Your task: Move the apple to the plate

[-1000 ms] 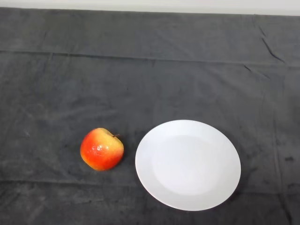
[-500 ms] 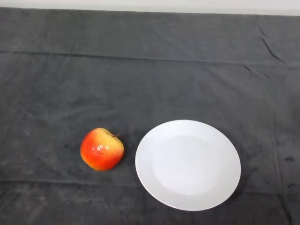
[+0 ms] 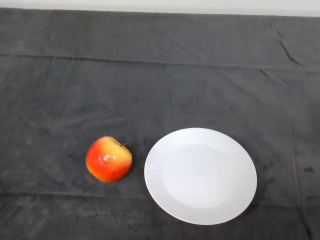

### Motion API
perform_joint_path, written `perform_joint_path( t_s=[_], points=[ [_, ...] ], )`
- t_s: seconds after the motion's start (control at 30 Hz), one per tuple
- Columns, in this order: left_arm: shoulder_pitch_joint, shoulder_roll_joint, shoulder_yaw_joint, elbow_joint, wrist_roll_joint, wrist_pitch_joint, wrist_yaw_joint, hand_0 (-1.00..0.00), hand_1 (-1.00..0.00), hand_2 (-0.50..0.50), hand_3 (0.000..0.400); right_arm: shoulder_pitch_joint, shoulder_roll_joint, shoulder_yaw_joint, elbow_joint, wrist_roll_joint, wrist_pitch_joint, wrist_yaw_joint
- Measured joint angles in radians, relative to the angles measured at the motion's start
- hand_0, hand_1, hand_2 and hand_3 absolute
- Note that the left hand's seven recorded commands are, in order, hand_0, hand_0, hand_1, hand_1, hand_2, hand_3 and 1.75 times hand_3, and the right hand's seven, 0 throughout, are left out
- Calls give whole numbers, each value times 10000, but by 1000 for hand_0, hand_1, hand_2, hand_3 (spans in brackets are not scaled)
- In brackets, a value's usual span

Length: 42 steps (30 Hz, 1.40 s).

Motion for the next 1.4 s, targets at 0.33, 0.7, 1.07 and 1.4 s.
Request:
perform_joint_path(
  t_s=[0.33, 0.7, 1.07, 1.4],
  points=[
    [628, -22, -1052, -2508, 501, 1441, 3, 0, 0, 0, 0, 6, -8, -1, 0, -8, -4, 1],
    [785, -247, -2307, -4916, 1111, 3407, -198, 0, 0, 0, 0, 6, -8, 3, 0, -12, -3, 2],
    [796, -485, -3815, -6286, 1335, 4663, -778, 0, 0, 0, 0, 6, -8, 2, -1, -12, -3, 1],
    [798, -538, -5043, -6729, 1646, 5149, -1386, 0, 0, 0, 0, 6, -8, 2, -1, -12, -3, 1]
  ],
)
